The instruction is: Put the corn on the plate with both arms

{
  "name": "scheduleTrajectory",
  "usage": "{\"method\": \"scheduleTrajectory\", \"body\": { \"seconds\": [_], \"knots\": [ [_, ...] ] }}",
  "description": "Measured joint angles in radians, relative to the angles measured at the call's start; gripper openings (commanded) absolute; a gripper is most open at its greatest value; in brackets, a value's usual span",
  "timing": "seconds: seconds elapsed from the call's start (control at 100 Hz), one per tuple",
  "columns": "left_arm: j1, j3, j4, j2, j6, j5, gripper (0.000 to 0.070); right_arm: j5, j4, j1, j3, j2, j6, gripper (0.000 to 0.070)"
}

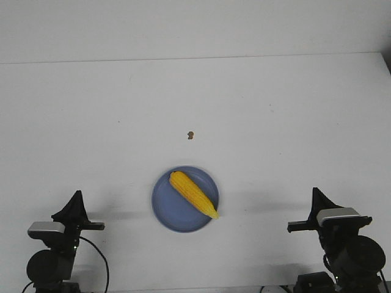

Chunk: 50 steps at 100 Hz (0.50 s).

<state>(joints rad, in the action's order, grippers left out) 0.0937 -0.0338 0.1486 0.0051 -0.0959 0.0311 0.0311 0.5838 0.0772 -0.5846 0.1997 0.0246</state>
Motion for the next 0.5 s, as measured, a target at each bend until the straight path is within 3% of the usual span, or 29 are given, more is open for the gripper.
{"method": "scheduleTrajectory", "body": {
  "seconds": [0.5],
  "knots": [
    [0.000, 0.000, 0.000, 0.000, 0.000, 0.000, 0.0015, 0.025, -0.028, -0.008, 0.011, -0.027, -0.018, 0.0010]
  ]
}}
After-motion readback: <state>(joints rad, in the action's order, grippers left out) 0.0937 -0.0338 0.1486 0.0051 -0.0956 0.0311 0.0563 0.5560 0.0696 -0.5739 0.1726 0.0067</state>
